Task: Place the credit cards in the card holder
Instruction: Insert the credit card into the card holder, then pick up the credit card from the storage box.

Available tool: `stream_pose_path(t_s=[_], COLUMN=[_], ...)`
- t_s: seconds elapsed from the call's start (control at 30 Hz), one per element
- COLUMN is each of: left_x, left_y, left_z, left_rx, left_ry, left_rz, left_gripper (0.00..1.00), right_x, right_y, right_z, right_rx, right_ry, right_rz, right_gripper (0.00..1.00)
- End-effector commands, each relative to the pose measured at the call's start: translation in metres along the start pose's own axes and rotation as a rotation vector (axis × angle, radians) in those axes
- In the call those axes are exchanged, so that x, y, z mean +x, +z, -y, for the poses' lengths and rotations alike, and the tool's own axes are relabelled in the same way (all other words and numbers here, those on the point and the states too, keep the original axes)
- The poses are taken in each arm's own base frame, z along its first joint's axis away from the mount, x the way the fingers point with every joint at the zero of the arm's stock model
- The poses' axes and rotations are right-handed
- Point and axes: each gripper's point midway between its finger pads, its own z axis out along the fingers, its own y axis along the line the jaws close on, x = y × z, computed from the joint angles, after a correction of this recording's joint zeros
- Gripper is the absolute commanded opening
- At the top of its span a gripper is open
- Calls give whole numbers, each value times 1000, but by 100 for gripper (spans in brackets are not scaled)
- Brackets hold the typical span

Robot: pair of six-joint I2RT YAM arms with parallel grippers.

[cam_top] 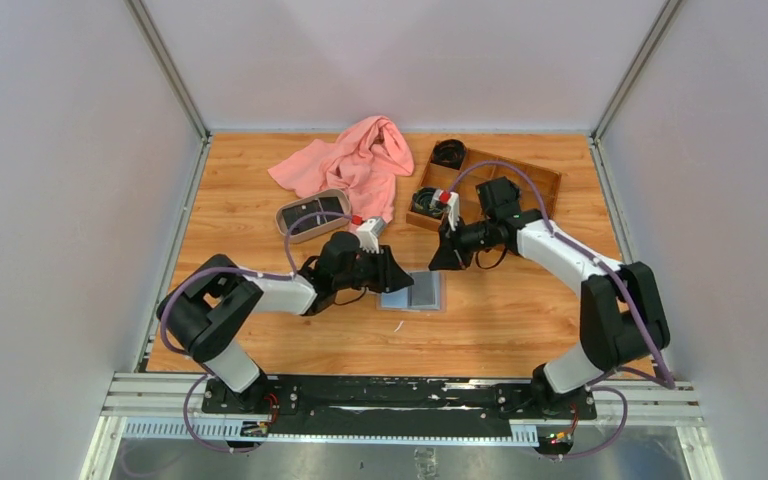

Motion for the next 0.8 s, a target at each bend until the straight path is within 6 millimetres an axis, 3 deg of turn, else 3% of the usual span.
stream_pose_path(t_s=[0.0,0.17,0.33,0.47,0.63,0.77], left_x=[-17,-47,-86,-117,-149,-164], left_y=[-20,-47,-85,-117,-147,-156], left_z=[-13,-16,-21,-23,-14,-14], left_rx=[-51,-91,-182,-252,-267,-299], left_ry=[62,125,215,264,287,286], left_rz=[68,150,258,337,354,243], left_gripper=[32,32,37,51,73,86], right_x=[21,47,66,71,54,23], right_y=[22,38,40,38,27,6], right_z=[1,5,18,22,14,0], right_rx=[-3,-9,22,36,21,39], right_ry=[52,59,80,65,-2,-125], right_rz=[-93,-255,-362,-403,-387,-326], right_gripper=[12,13,13,13,15,18])
